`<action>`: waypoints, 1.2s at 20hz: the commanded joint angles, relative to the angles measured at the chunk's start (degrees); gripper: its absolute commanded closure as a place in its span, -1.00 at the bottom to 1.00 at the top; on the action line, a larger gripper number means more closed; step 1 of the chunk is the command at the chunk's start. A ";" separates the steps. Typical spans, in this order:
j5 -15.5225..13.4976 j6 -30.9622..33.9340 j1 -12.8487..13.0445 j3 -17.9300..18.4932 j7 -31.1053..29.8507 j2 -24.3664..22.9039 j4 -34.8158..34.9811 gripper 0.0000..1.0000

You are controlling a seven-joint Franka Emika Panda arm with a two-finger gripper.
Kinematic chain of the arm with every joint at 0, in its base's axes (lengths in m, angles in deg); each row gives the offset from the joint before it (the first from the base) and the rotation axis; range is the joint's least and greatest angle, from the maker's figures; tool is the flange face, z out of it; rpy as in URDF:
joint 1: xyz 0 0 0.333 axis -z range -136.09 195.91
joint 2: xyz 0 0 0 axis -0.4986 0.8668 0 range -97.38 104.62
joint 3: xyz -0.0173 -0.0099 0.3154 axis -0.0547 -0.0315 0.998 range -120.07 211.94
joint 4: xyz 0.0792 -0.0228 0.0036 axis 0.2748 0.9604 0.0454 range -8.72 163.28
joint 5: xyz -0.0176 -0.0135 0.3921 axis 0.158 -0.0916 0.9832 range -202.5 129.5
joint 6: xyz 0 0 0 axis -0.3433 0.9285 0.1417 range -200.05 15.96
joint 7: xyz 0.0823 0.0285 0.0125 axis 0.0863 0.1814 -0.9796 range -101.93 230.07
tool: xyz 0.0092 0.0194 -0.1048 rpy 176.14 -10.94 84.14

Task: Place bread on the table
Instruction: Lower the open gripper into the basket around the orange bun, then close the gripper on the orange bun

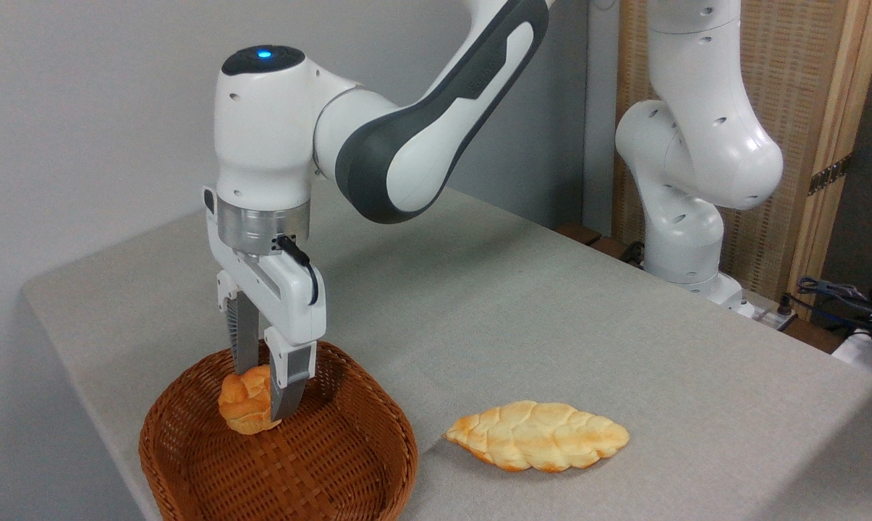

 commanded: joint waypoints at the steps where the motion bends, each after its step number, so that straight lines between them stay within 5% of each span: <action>1: -0.95 -0.71 -0.09 -0.06 1.77 0.77 -0.58 -1.00; 2: -0.95 -0.71 -0.09 -0.06 1.77 0.86 -0.58 -0.95; 4: -0.95 -0.71 -0.09 -0.06 2.99 0.86 -0.58 -0.10; 6: -1.12 -0.62 -0.18 -0.06 4.22 0.86 -0.58 0.39; 24: -1.30 -0.19 -0.44 0.73 3.88 -1.85 -0.75 0.40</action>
